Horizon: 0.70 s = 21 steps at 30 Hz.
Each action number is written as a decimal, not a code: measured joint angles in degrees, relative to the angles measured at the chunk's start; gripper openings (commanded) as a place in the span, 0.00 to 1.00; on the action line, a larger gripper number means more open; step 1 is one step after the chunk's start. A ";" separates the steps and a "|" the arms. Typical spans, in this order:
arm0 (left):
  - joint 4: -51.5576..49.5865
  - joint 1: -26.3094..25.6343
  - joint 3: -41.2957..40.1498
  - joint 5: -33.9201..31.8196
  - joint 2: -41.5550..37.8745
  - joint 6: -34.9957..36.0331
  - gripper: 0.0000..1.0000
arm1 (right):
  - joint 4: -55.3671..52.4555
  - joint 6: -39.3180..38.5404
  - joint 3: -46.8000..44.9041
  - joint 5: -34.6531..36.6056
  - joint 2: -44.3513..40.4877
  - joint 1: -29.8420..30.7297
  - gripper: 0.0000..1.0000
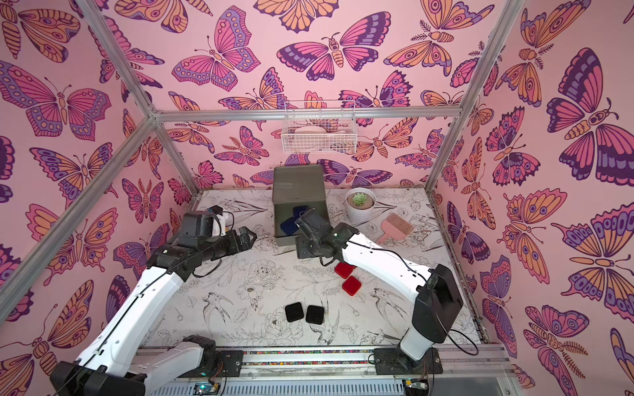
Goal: Place the brooch boxes into the drawer by color
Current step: Close the drawer in the storage box.
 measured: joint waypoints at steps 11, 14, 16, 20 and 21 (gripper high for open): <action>-0.26 0.11 -0.90 1.14 -1.66 0.02 1.00 | 0.72 -0.09 3.17 0.98 5.25 0.00 0.37; -0.44 0.11 -0.90 1.14 -1.70 0.11 1.00 | 0.63 -0.07 4.00 1.18 5.68 -0.02 0.31; -0.44 0.11 -0.90 1.16 -1.70 0.17 1.00 | 0.59 -0.17 4.68 1.16 6.16 -0.02 0.28; -0.46 0.11 -0.90 1.22 -1.70 0.20 1.00 | 0.22 -0.24 5.57 1.25 6.95 0.00 0.27; -0.46 0.11 -0.90 1.29 -1.70 0.20 1.00 | 0.11 -0.39 5.77 1.38 7.04 0.00 0.27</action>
